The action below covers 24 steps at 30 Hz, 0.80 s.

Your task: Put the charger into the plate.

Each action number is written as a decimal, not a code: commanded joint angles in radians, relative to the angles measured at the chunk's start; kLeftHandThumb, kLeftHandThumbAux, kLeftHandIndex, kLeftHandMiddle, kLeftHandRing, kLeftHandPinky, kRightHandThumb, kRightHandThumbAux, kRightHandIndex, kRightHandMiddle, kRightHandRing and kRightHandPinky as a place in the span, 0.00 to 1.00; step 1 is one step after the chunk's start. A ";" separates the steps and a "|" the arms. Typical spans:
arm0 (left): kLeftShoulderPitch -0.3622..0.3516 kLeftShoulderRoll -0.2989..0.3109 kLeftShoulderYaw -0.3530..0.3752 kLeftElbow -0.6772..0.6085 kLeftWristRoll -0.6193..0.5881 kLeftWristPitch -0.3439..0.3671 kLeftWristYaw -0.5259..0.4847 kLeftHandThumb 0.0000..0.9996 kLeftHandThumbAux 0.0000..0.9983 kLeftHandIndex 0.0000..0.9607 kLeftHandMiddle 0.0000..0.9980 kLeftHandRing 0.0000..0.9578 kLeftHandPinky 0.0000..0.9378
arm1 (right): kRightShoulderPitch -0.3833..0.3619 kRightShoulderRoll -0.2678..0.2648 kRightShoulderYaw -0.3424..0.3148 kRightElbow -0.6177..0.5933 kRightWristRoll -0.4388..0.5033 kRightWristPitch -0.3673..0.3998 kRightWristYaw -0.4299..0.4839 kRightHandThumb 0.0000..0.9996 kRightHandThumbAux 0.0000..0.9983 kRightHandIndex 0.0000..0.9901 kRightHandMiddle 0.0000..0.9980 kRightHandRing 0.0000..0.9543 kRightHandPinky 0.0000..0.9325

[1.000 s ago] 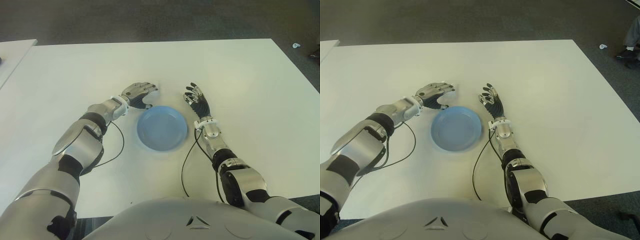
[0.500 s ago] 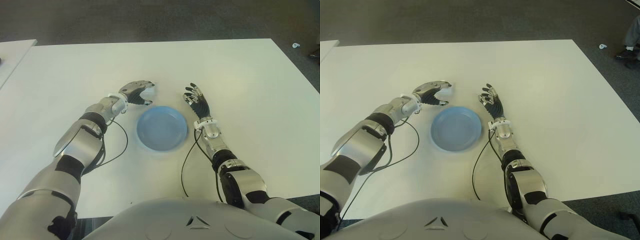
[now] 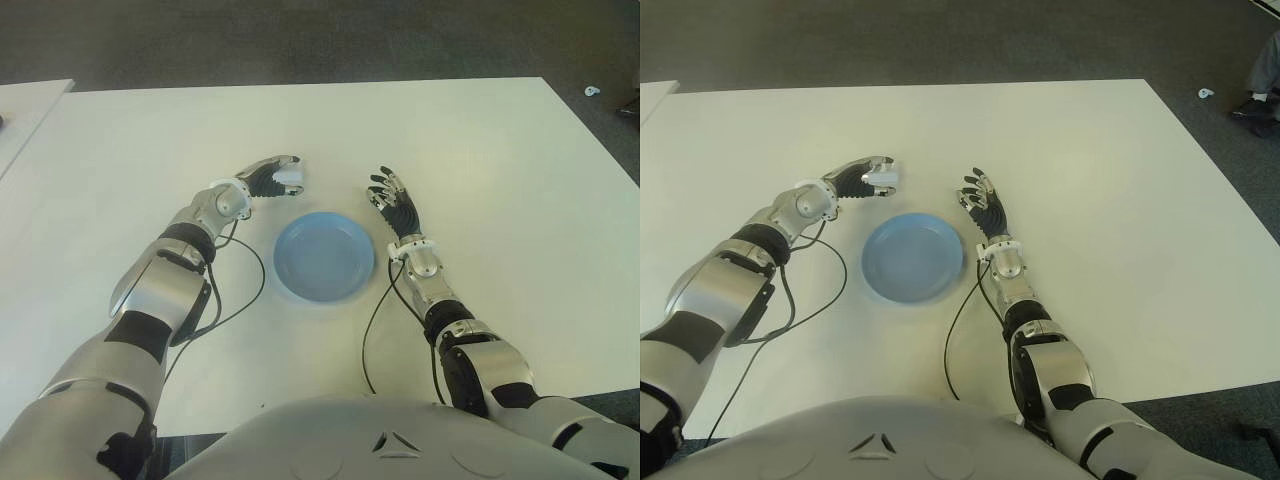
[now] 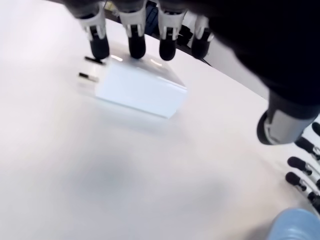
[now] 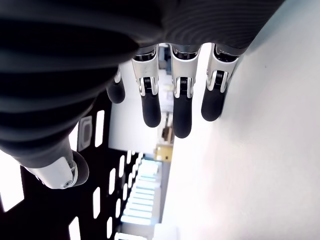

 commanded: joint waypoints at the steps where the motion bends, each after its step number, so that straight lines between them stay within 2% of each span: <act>1: 0.051 0.017 0.005 0.013 -0.002 0.032 -0.062 0.00 0.47 0.00 0.00 0.00 0.00 | 0.110 0.010 0.000 0.056 0.006 0.083 0.012 0.11 0.56 0.00 0.22 0.26 0.26; 8: 0.080 0.085 0.017 -0.025 -0.014 -0.024 -0.102 0.00 0.49 0.00 0.00 0.00 0.00 | 0.114 0.010 -0.002 0.052 0.004 0.080 0.007 0.11 0.57 0.00 0.22 0.27 0.28; 15: 0.114 0.184 -0.012 -0.106 0.020 -0.099 -0.113 0.00 0.50 0.00 0.00 0.00 0.00 | 0.117 0.011 0.001 0.049 -0.003 0.079 -0.005 0.12 0.58 0.00 0.23 0.28 0.26; 19: 0.128 0.214 -0.014 -0.144 0.024 -0.115 -0.126 0.00 0.50 0.00 0.00 0.00 0.00 | 0.118 0.011 0.003 0.048 -0.005 0.076 -0.011 0.11 0.59 0.00 0.23 0.28 0.26; 24: 0.197 0.295 0.006 -0.273 0.000 -0.150 -0.167 0.00 0.51 0.00 0.01 0.00 0.00 | 0.119 0.010 0.005 0.049 -0.009 0.072 -0.021 0.11 0.60 0.00 0.24 0.29 0.28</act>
